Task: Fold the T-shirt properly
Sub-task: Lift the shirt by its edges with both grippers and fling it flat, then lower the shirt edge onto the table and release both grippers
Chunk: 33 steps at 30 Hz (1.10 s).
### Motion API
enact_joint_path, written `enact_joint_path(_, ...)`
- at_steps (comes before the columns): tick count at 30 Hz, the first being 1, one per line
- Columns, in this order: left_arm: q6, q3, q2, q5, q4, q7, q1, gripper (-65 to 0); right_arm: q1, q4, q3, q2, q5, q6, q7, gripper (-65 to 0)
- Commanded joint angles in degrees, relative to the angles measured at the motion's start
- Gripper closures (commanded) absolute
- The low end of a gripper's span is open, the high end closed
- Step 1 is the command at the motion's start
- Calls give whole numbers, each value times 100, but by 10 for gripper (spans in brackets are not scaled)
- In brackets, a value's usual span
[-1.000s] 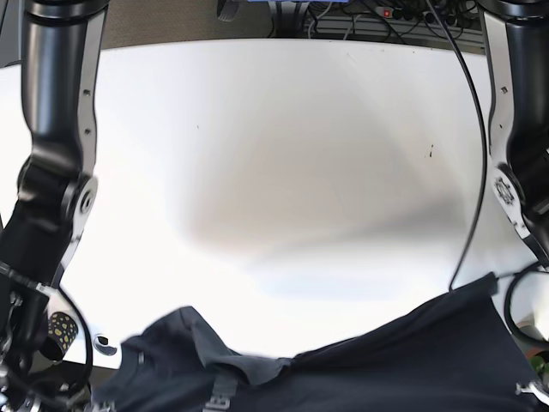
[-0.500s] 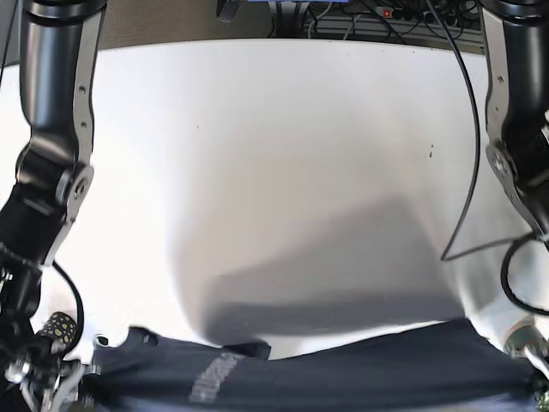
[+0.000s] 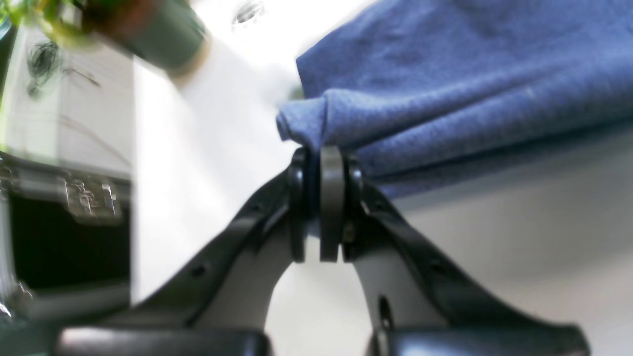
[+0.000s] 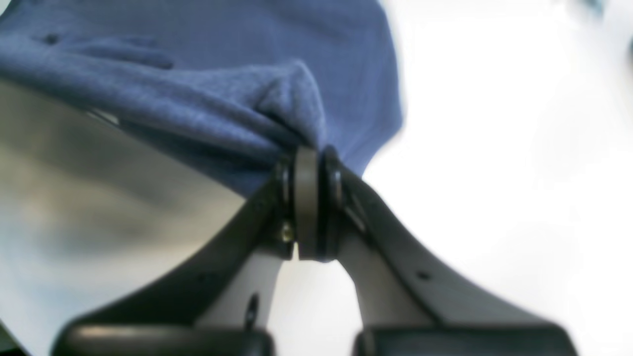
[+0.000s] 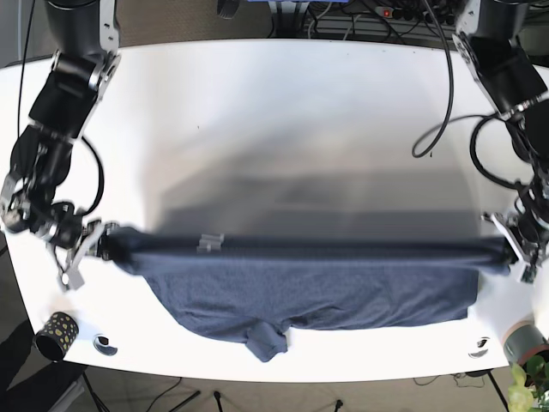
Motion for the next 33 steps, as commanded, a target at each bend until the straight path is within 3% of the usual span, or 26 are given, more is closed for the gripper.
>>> enact_joint_path(1, 74, -240, -42, 77, 131, -78, 167, 0, -101, 147, 123, 119, -2, -10, 137, 0)
enact_joint_path(5, 65, -478, 81, 77, 131, -78, 799, 0, -787, 147, 184, 111, 104, -10, 137, 0)
enact_joint_path(14, -54, -917, 274, 103, 131, -78, 1635, 0, -1956, 147, 413, 163, 1176, -10, 137, 0)
enact_joint_path(26, -54, -1111, 248, 130, 131, -78, 2329, -1, -2976, 1088, 421, 119, 1212, -10, 137, 0)
enact_joint_path(29, -54, -1119, 248, 138, 131, -78, 2452, -69, -3161, 1237, 430, 119, 1212, -10, 32, 0)
enact_joint_path(31, -54, -1119, 248, 138, 131, -78, 2549, -153, -3354, 1431, 439, 119, 1212, -10, -65, 0)
enact_joint_path(33, -54, -1128, 248, 138, 131, -78, 2602, -217, -3565, 1659, 544, 119, 1212, -10, -100, -44)
